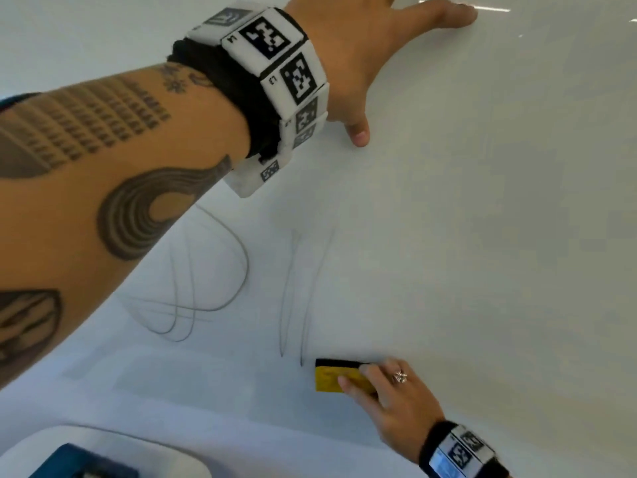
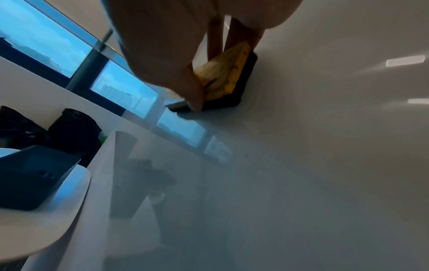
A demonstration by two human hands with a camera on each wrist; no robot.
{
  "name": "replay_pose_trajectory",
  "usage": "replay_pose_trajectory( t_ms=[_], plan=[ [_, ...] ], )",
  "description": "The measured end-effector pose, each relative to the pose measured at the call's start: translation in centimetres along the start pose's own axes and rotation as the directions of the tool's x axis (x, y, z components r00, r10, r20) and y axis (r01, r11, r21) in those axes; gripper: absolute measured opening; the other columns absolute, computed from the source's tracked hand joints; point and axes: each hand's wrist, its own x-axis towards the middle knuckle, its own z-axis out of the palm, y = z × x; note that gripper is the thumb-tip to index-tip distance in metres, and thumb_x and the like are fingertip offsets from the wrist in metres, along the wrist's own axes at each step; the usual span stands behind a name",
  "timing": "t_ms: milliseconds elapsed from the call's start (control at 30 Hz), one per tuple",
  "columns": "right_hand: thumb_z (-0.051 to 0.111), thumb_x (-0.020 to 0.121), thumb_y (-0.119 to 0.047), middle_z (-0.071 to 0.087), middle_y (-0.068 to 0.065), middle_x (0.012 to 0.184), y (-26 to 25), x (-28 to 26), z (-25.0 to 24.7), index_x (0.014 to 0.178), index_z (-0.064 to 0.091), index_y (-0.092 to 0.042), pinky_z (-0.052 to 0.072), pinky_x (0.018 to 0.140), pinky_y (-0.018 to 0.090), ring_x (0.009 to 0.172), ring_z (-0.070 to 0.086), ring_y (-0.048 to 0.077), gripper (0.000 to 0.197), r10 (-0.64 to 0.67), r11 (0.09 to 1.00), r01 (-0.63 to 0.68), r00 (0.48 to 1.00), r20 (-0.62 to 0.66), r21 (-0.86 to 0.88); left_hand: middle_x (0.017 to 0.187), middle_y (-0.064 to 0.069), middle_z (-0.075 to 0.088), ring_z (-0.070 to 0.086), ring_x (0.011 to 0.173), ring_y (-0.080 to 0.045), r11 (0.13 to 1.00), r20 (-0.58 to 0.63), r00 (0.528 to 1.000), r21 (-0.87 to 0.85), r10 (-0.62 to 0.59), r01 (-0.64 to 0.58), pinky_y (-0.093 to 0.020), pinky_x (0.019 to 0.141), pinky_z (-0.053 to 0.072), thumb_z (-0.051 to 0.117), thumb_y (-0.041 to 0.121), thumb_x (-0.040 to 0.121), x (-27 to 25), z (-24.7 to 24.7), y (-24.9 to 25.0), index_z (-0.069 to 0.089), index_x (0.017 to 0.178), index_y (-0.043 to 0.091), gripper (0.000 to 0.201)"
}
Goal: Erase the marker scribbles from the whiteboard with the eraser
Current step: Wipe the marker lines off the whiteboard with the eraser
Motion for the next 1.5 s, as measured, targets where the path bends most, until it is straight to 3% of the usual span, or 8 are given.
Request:
replay_pose_trajectory(
  t_ms=[133, 333, 500, 700, 933, 1100, 1233, 1500],
  plan=[
    [0.048, 0.098, -0.004, 0.067, 0.017, 0.094, 3.3, 7.0, -5.8, 0.124, 0.072, -0.012, 0.046, 0.067, 0.041, 0.075, 0.049, 0.030, 0.036, 0.064, 0.998, -0.062, 0.973, -0.220, 0.016, 0.149, -0.004, 0.040, 0.045, 0.131, -0.032, 0.999, 0.016, 1.000, -0.032, -0.007, 0.007, -0.045, 0.082, 0.041, 0.094, 0.041, 0.053, 0.3, 0.3, 0.0, 0.011, 0.149, 0.055, 0.128],
    [0.069, 0.086, -0.008, 0.061, 0.024, 0.099, 6.8, 15.6, -10.8, 0.122, 0.073, -0.011, 0.037, 0.069, 0.039, 0.080, 0.045, 0.031, 0.037, 0.297, 0.947, -0.315, 0.792, -0.534, 0.061, 0.162, -0.005, 0.022, 0.032, 0.141, -0.036, 0.975, -0.091, 0.986, 0.189, 0.139, -0.120, -0.057, 0.100, 0.041, 0.083, 0.056, 0.064, -0.1, 0.0, -0.4, 0.017, 0.152, 0.039, 0.111],
    [0.046, 0.098, -0.005, 0.065, 0.018, 0.096, -1.5, 7.4, 0.1, 0.123, 0.071, -0.011, 0.050, 0.066, 0.043, 0.077, 0.047, 0.031, 0.036, 0.052, 0.999, -0.053, 0.980, -0.193, -0.003, 0.156, -0.004, 0.038, 0.045, 0.135, -0.034, 0.998, -0.143, 0.990, 0.052, -0.011, 0.018, -0.056, 0.106, 0.039, 0.055, 0.070, 0.083, -1.7, 0.4, -4.3, 0.011, 0.157, 0.036, 0.092],
    [0.049, 0.097, -0.006, 0.061, 0.016, 0.100, -1.0, 8.1, -0.5, 0.126, 0.068, -0.015, 0.052, 0.067, 0.043, 0.077, 0.047, 0.031, 0.036, -0.015, 0.998, 0.024, 0.991, -0.132, 0.064, 0.161, -0.003, 0.029, 0.040, 0.138, -0.036, 0.995, -0.090, 0.992, 0.037, -0.086, 0.090, -0.059, 0.108, 0.036, 0.058, 0.065, 0.080, -5.1, 1.0, -10.4, 0.013, 0.156, 0.038, 0.092],
    [0.069, 0.085, -0.008, 0.061, 0.023, 0.103, 3.8, 19.7, -9.2, 0.125, 0.072, -0.013, 0.031, 0.075, 0.034, 0.083, 0.045, 0.031, 0.040, 0.306, 0.945, -0.320, 0.777, -0.551, 0.072, 0.150, -0.016, 0.036, 0.037, 0.134, -0.039, 0.986, -0.138, 0.990, 0.161, -0.016, 0.038, -0.057, 0.098, 0.039, 0.066, 0.069, 0.074, -8.3, 1.5, -14.4, 0.023, 0.152, 0.034, 0.095],
    [0.060, 0.088, -0.003, 0.057, 0.019, 0.107, -4.2, 10.7, 1.8, 0.130, 0.068, -0.010, 0.049, 0.071, 0.044, 0.077, 0.054, 0.034, 0.044, 0.100, 0.994, -0.107, 0.973, -0.210, -0.022, 0.158, -0.009, 0.031, 0.036, 0.138, -0.038, 0.993, -0.166, 0.985, 0.093, -0.056, 0.072, -0.059, 0.104, 0.038, 0.057, 0.076, 0.073, -10.1, 1.1, -17.9, 0.018, 0.153, 0.039, 0.097],
    [0.035, 0.104, -0.009, 0.057, 0.015, 0.107, -5.7, 8.0, 3.3, 0.130, 0.065, -0.017, 0.054, 0.072, 0.044, 0.084, 0.048, 0.032, 0.040, -0.048, 0.998, 0.047, 0.998, -0.028, -0.045, 0.162, 0.001, 0.027, 0.038, 0.140, -0.036, 0.995, -0.122, 0.989, 0.040, -0.084, 0.090, -0.061, 0.106, 0.037, 0.058, 0.076, 0.072, -11.4, 0.7, -21.3, 0.012, 0.154, 0.044, 0.099],
    [0.068, 0.084, -0.011, 0.060, 0.025, 0.103, 2.6, 25.9, -10.7, 0.129, 0.070, -0.014, 0.029, 0.075, 0.033, 0.082, 0.049, 0.035, 0.045, 0.262, 0.945, -0.328, 0.794, -0.549, -0.023, 0.153, -0.015, 0.037, 0.044, 0.127, -0.045, 0.988, -0.158, 0.984, 0.113, -0.088, 0.107, -0.062, 0.094, 0.043, 0.056, 0.056, 0.087, -11.6, 1.7, -26.1, 0.016, 0.154, 0.035, 0.081]
  ],
)
